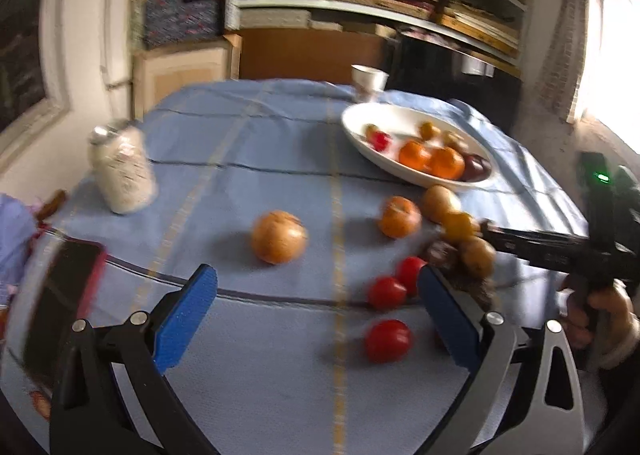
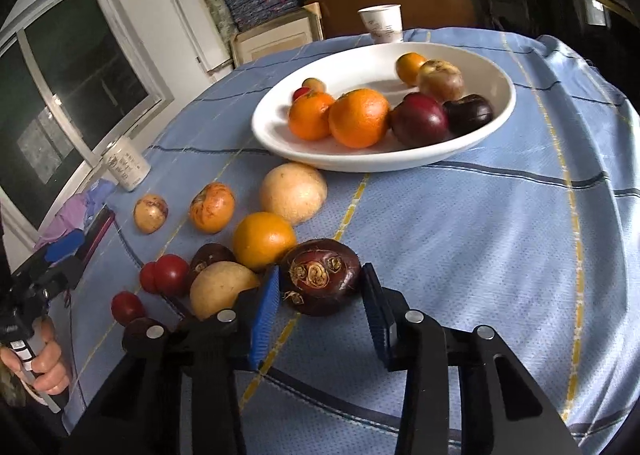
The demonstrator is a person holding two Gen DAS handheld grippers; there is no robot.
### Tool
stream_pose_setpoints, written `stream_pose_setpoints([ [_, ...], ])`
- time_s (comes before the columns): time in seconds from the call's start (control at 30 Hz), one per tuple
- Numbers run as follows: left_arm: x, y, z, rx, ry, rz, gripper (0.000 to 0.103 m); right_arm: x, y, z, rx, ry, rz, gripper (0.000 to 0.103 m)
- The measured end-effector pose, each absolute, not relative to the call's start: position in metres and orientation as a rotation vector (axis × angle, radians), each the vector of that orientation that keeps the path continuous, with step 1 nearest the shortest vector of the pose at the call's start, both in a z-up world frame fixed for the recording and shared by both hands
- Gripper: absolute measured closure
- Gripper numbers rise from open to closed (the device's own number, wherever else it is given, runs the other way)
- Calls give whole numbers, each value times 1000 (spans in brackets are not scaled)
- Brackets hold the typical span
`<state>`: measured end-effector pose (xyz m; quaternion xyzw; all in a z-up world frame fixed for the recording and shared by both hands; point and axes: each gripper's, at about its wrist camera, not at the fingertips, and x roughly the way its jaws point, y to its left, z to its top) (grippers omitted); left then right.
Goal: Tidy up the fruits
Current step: 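Grasp a dark purple round fruit with the right tool while the left tool grasps a large speckled brown fruit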
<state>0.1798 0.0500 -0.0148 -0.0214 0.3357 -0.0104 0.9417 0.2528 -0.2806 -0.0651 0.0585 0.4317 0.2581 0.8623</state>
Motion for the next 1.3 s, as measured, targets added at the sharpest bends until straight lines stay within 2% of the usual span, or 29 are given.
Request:
stream_pose_setpoints([
  [0.2, 196, 72, -20, -66, 701, 85, 5, 254, -298, -63, 169, 892, 463, 61],
  [0.47, 229, 58, -29, -11, 735, -2, 5, 252, -299, -66, 159, 907, 441, 61],
  [0.57, 243, 59, -34, -25, 751, -23, 14, 253, -300, -66, 158, 908, 439, 61],
  [0.63, 255, 60, -40, -25, 782, -31, 26, 253, -300, -67, 158, 914, 435, 61],
  [0.73, 268, 60, -53, -31, 848, -37, 39, 253, -301, -66, 164, 917, 432, 61],
  [0.9, 272, 61, -58, -38, 869, -32, 43, 254, -301, -66, 163, 918, 432, 61],
  [0.93, 272, 60, -60, -36, 874, -34, 49, 254, -300, -66, 160, 919, 433, 61],
  [1.13, 276, 64, -64, -48, 898, -26, 58, 254, -300, -67, 160, 920, 435, 61],
  [1.3, 277, 64, -65, -49, 900, -21, 60, 254, -300, -67, 159, 920, 434, 61],
])
